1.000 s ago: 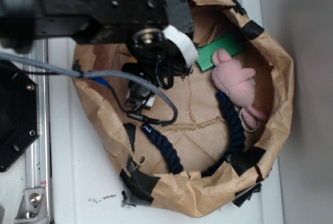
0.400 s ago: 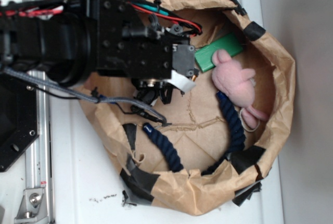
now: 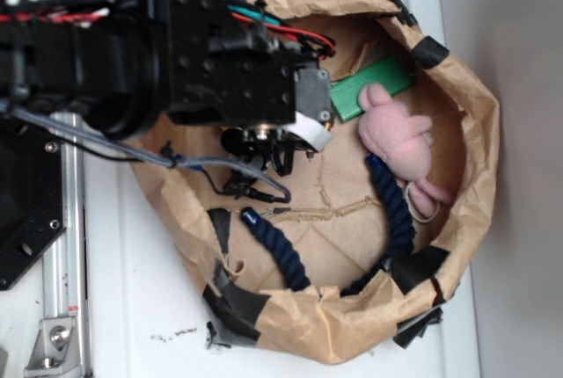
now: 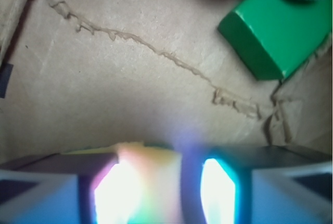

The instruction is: Grab the green sponge.

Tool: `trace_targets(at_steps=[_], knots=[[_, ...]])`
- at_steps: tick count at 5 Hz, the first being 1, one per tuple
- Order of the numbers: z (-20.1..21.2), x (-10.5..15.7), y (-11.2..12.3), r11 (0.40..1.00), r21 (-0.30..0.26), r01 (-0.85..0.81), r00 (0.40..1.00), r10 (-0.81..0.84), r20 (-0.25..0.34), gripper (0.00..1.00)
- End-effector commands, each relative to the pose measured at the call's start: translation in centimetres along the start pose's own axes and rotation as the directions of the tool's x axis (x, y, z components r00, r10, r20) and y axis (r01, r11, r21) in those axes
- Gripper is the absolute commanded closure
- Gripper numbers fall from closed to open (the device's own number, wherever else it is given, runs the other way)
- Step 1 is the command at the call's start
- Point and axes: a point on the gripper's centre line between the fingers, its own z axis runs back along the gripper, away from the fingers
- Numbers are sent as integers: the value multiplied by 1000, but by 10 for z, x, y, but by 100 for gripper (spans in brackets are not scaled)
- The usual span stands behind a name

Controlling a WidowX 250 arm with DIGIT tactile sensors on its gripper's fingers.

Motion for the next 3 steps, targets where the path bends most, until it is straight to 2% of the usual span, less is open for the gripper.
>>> trace_targets(at_steps=[1, 2, 3], knots=[[94, 22, 20, 970, -29, -241, 954, 242, 179, 100], [119, 31, 16, 957, -76, -281, 945, 289, 150, 100], [128, 30, 14, 939, -64, -337, 926, 343, 156, 100]])
